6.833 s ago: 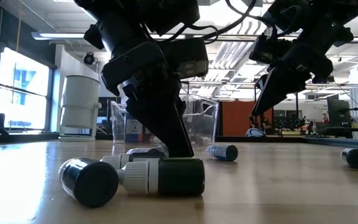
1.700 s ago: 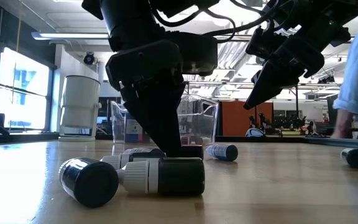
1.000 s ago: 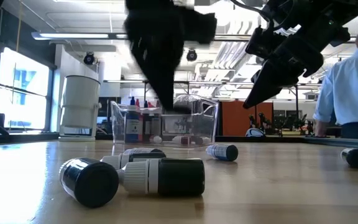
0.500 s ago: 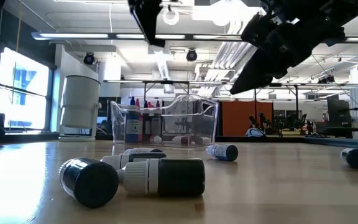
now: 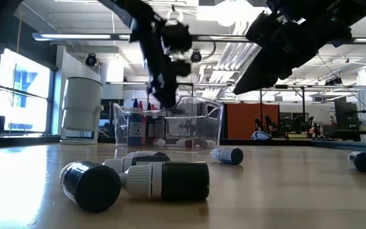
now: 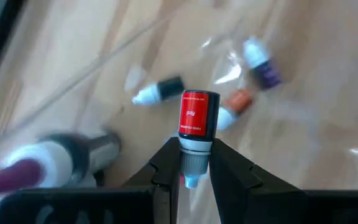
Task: Pick & Place food coloring
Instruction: Put the small red food coloring bottle into the bin, then put the top small black food coloring bottle into the bin
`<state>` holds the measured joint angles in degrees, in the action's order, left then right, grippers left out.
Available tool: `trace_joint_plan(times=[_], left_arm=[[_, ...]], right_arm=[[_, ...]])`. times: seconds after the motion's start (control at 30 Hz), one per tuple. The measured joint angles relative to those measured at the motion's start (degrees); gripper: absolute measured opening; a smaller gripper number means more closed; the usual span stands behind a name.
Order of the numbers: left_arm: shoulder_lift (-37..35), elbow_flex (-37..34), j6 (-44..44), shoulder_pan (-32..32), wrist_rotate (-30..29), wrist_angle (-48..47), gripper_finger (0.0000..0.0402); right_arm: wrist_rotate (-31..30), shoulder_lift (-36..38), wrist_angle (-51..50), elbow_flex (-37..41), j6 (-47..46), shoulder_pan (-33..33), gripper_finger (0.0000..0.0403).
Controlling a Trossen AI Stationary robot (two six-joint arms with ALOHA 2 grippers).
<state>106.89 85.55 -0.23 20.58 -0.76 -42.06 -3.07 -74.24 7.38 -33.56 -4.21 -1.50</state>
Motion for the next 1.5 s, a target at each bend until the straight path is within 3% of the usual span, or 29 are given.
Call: trace_joint_plan(times=[0.23, 0.47, 0.63, 0.73, 0.87, 0.97, 1.13, 1.33, 1.5], left_arm=[[1.8, -6.6, 0.0, 0.8, 0.1, 5.4, 0.0074], [3.2, -6.5, 0.0, 0.7, -1.3, 6.9, 0.0153], [1.8, -1.2, -1.7, -0.1, 2.3, -1.9, 0.0172], [1.1, 5.3, -2.8, -0.6, 5.5, -13.4, 0.0173], [0.2, 14.1, -5.6, -3.6, 6.4, -22.3, 0.0173], [-2.6, 18.8, -8.8, -8.5, 3.4, -26.2, 0.0174], [-9.5, 19.5, -11.4, -19.9, -3.1, -31.6, 0.0174], [-19.4, 10.4, -16.5, -32.3, -14.0, -30.1, 0.0174], [-27.0, -9.0, -19.2, -39.2, -16.0, -13.8, 0.0174]], right_arm=[[-2.8, 0.0, 1.6, 0.0, 0.5, 0.0, 0.0156], [-4.9, 0.0, 3.4, 0.0, -3.0, 0.0, 0.0156], [-10.6, 0.0, 4.7, 0.0, -2.4, 0.0, 0.0156], [-13.1, 0.0, 3.1, 0.0, -1.3, 0.0, 0.0155], [-10.0, -0.1, 2.9, 0.0, -7.5, 0.0, 0.0155], [-6.5, -0.1, 4.2, 0.0, -8.2, -0.1, 0.0155], [-8.3, -0.1, 2.4, -1.4, -12.6, -2.1, 0.0144], [-8.3, -1.1, -2.4, -8.3, -11.4, -9.7, 0.0128], [-14.8, -7.2, -6.7, -16.2, -5.6, -18.2, 0.0126]])
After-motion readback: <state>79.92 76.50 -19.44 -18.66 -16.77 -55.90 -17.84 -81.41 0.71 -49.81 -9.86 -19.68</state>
